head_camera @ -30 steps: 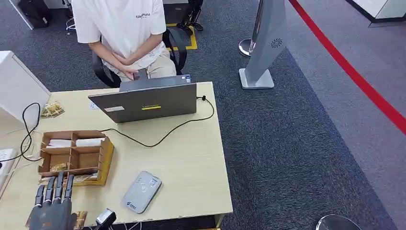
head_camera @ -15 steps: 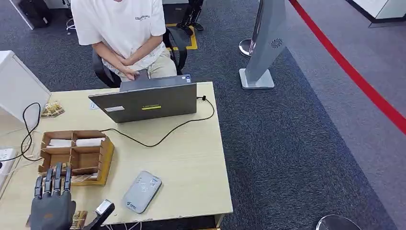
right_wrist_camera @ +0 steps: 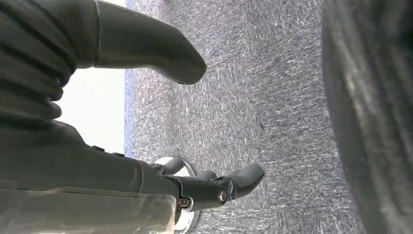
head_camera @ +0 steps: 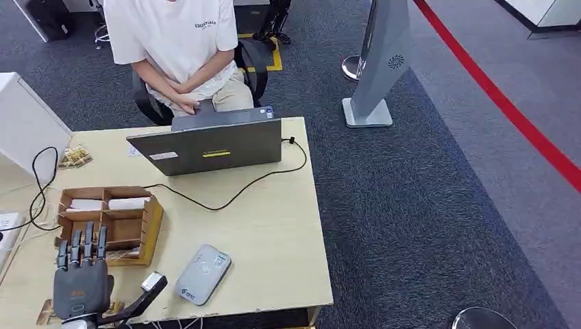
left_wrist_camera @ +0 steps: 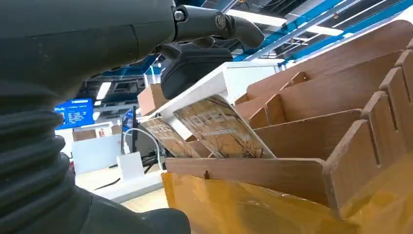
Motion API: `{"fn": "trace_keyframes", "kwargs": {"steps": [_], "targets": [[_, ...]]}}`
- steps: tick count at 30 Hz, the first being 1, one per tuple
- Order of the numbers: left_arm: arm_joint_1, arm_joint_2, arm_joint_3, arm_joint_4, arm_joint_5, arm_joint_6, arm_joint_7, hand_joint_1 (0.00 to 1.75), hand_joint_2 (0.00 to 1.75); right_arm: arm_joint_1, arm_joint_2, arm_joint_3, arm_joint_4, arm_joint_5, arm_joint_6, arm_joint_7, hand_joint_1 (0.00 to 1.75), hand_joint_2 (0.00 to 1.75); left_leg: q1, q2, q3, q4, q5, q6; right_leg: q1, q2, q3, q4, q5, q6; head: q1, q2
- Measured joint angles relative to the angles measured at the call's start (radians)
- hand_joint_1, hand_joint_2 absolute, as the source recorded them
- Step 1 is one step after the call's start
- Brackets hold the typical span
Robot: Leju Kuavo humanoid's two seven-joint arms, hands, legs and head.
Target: Pass the card to the sensor for recognition and then transmit it.
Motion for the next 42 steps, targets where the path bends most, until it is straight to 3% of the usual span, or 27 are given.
{"fn": "trace_keyframes", "kwargs": {"steps": [14, 32, 33, 42], "targets": [[-0.003, -0.021, 0.002, 0.014, -0.005, 0.0, -0.008, 0.0, 1.75, -0.001, 0.0, 0.003, 0.0, 0.0, 0.004, 0.003, 0.0, 1.75, 0.0, 0.0, 0.0, 0.0, 0.0, 0.0, 0.0, 0.0, 0.0, 0.0, 0.0, 0.0, 0.0, 0.0], [0.009, -0.029, -0.004, -0.065, -0.006, -0.016, 0.0, 0.0, 1.75, 0.0, 0.0, 0.003, 0.0, 0.002, 0.007, 0.001, 0.0, 1.75, 0.0, 0.0, 0.0, 0.0, 0.0, 0.0, 0.0, 0.0, 0.0, 0.0, 0.0, 0.0, 0.0, 0.0], [0.009, -0.029, -0.004, -0.065, -0.006, -0.016, 0.001, 1.75, 1.75, 0.0, 0.0, 0.003, 0.0, 0.002, 0.007, 0.001, 0.0, 1.75, 0.0, 0.0, 0.0, 0.0, 0.0, 0.0, 0.0, 0.0, 0.0, 0.0, 0.0, 0.0, 0.0, 0.0], [0.009, -0.024, -0.004, -0.065, 0.0, -0.047, 0.01, 1.75, 1.75, 0.0, 0.0, 0.003, 0.0, 0.008, 0.007, 0.0, 0.0, 1.75, 0.0, 0.0, 0.0, 0.0, 0.0, 0.0, 0.0, 0.0, 0.0, 0.0, 0.0, 0.0, 0.0, 0.0]]}}
